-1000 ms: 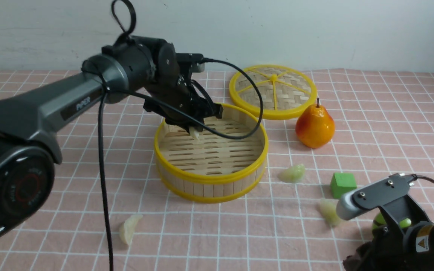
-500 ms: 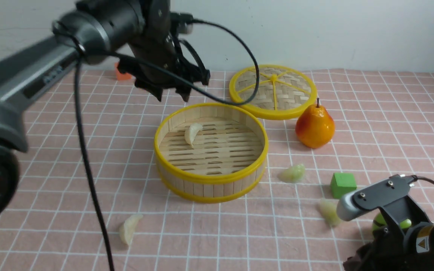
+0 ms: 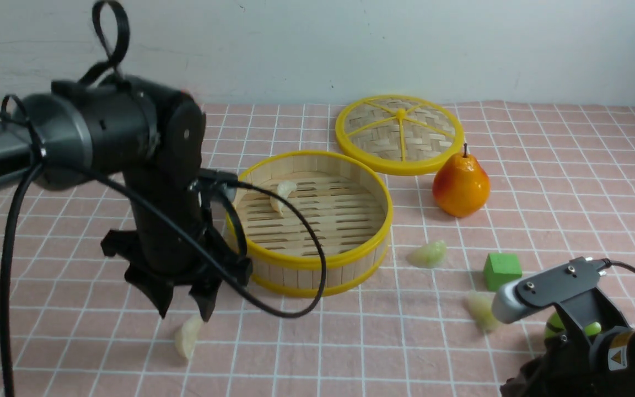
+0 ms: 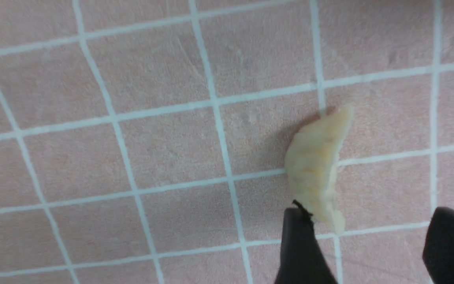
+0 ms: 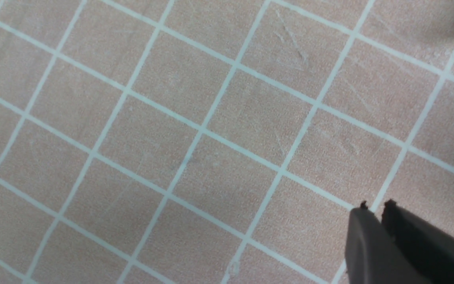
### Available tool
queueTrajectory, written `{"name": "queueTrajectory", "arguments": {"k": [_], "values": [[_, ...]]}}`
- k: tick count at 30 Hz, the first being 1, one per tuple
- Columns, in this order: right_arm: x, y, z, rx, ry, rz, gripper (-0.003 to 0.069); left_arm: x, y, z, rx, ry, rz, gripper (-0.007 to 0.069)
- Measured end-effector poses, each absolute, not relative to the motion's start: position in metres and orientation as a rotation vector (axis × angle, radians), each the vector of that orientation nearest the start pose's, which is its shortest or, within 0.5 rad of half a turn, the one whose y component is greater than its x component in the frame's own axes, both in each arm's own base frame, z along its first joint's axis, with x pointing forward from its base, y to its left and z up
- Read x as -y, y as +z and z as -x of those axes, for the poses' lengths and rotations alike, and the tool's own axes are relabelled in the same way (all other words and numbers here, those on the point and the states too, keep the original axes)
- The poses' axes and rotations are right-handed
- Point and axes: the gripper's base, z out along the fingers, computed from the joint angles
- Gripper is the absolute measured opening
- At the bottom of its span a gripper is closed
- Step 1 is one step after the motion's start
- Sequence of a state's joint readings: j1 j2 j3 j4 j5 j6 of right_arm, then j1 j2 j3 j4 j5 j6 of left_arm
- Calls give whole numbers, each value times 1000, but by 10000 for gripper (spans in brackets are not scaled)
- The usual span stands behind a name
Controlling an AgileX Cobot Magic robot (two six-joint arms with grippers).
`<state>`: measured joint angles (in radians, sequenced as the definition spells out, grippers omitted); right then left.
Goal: Put the dumplings into the steamer on the table with the pink tablecloth.
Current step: 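Reach for and grasp a dumpling on the table with the left gripper, then place the dumpling into the bamboo steamer basket with the left gripper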
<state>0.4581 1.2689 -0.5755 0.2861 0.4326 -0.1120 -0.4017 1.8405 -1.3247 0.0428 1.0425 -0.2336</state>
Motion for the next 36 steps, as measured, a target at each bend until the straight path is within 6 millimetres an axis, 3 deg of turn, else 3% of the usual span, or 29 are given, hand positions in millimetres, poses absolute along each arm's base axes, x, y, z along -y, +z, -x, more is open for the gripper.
{"name": "queueTrajectory", "arguments": {"k": [8,14,16,18,20,23,24,25,28,32,36], "values": [[-106,202,-192,-2586,370,446,74,134,175,-334,-2921,9,-203,386],[-106,202,-192,-2584,370,446,76,135,165,-337,-2929,30,-211,171],[-106,202,-192,-2584,370,446,76,135,166,-337,-2928,31,-212,156],[-106,202,-192,-2584,370,446,76,135,168,-338,-2934,36,-211,159],[-106,202,-192,-2584,370,446,78,137,182,-340,-2943,18,-184,160],[-106,202,-192,-2583,370,445,80,143,218,-346,-2865,-84,-155,160],[-106,203,-192,-2580,369,444,81,149,239,-351,-2802,-166,-137,160],[-106,203,-192,-2580,369,444,81,149,240,-351,-2801,-174,-133,160],[-107,201,-193,-2581,367,443,85,165,277,-367,-2594,-360,-163,160],[-107,198,-195,-2596,363,442,85,182,276,-382,-2481,-397,-266,160],[-108,194,-196,-2610,360,442,86,194,244,-398,-2505,-320,-336,160]]}}
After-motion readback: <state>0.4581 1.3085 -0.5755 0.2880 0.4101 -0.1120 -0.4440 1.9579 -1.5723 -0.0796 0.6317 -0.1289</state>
